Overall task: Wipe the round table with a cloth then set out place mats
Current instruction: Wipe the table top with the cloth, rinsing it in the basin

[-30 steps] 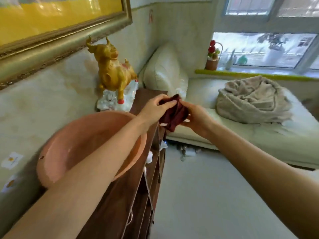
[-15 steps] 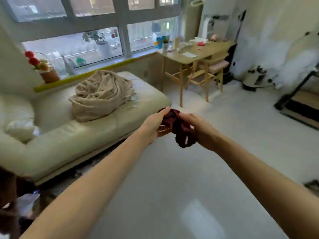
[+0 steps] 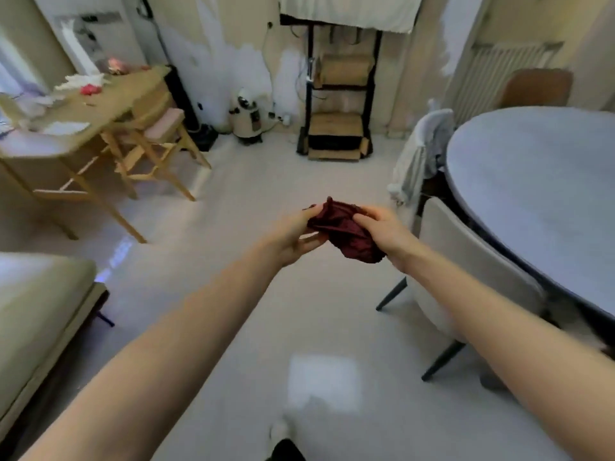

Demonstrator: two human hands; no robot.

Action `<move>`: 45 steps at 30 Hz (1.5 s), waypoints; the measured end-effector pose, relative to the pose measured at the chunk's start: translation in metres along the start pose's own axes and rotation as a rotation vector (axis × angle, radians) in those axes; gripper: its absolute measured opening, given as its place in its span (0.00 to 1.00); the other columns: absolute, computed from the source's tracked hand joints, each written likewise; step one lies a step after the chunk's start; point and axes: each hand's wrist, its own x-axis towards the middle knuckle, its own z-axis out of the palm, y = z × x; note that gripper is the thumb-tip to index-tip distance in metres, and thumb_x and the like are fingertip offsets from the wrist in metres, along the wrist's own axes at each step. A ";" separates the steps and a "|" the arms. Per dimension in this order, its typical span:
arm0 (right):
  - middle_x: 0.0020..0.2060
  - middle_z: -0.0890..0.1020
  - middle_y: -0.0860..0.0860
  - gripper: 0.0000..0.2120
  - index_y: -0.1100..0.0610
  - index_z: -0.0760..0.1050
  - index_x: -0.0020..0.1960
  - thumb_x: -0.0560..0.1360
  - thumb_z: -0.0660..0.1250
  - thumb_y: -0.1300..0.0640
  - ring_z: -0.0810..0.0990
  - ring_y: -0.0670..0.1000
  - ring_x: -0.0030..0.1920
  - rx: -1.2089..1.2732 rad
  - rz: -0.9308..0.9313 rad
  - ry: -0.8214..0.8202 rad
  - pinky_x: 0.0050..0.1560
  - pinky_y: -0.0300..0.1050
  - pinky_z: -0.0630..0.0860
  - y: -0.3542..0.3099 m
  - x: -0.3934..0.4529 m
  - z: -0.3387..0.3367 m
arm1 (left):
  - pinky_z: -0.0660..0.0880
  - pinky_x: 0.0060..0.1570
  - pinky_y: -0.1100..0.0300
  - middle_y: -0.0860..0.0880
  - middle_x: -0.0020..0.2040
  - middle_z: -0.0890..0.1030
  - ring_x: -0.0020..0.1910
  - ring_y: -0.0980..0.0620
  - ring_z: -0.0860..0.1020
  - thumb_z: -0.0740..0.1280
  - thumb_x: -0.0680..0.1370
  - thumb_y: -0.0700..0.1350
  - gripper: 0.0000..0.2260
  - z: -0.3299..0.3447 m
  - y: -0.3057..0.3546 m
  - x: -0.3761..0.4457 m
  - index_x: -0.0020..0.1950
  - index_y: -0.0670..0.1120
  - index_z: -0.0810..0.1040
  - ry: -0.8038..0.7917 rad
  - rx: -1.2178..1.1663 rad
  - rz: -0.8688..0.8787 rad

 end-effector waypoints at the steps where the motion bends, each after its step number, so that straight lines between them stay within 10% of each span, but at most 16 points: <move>1: 0.50 0.83 0.54 0.10 0.52 0.78 0.53 0.81 0.59 0.60 0.80 0.53 0.51 0.029 0.005 0.037 0.56 0.50 0.75 0.005 0.001 -0.009 | 0.79 0.53 0.56 0.46 0.46 0.79 0.50 0.52 0.78 0.66 0.79 0.42 0.02 0.010 -0.002 0.009 0.48 0.44 0.78 -0.027 -0.039 -0.017; 14: 0.41 0.83 0.51 0.10 0.55 0.81 0.50 0.81 0.61 0.57 0.81 0.46 0.39 0.264 0.147 0.673 0.40 0.34 0.76 0.029 0.037 -0.181 | 0.81 0.48 0.51 0.47 0.39 0.83 0.52 0.49 0.80 0.72 0.74 0.50 0.13 0.222 0.028 0.164 0.52 0.43 0.81 -0.631 0.230 -0.306; 20: 0.46 0.85 0.54 0.16 0.58 0.82 0.53 0.82 0.59 0.51 0.83 0.49 0.44 0.394 0.250 0.815 0.46 0.40 0.78 0.054 0.008 -0.234 | 0.82 0.44 0.56 0.42 0.53 0.79 0.51 0.48 0.81 0.71 0.76 0.45 0.14 0.303 -0.003 0.178 0.59 0.40 0.78 -0.797 0.324 -0.399; 25: 0.49 0.83 0.55 0.11 0.61 0.80 0.59 0.79 0.64 0.59 0.81 0.47 0.47 0.317 0.197 0.817 0.47 0.39 0.80 0.078 -0.018 -0.291 | 0.79 0.50 0.50 0.42 0.43 0.81 0.43 0.46 0.82 0.68 0.77 0.49 0.12 0.380 -0.030 0.177 0.50 0.39 0.78 -0.904 0.266 -0.529; 37: 0.57 0.70 0.50 0.33 0.52 0.69 0.69 0.68 0.74 0.68 0.74 0.46 0.55 -0.248 0.158 0.780 0.51 0.36 0.78 0.154 -0.023 -0.448 | 0.70 0.63 0.43 0.36 0.61 0.76 0.63 0.40 0.75 0.53 0.84 0.37 0.13 0.542 -0.080 0.200 0.67 0.34 0.67 -0.735 0.188 -0.525; 41: 0.52 0.77 0.54 0.22 0.56 0.72 0.60 0.72 0.60 0.75 0.79 0.51 0.47 0.151 0.261 0.925 0.38 0.38 0.78 0.174 -0.020 -0.484 | 0.78 0.41 0.51 0.39 0.61 0.77 0.49 0.46 0.80 0.53 0.81 0.31 0.17 0.561 -0.084 0.224 0.68 0.39 0.70 -0.669 0.314 -0.381; 45: 0.44 0.76 0.58 0.13 0.72 0.71 0.58 0.74 0.56 0.74 0.75 0.52 0.39 0.715 0.442 1.077 0.38 0.42 0.73 0.199 0.000 -0.522 | 0.80 0.39 0.55 0.41 0.52 0.80 0.46 0.47 0.81 0.54 0.80 0.28 0.19 0.582 -0.087 0.260 0.68 0.39 0.72 -0.653 0.326 -0.345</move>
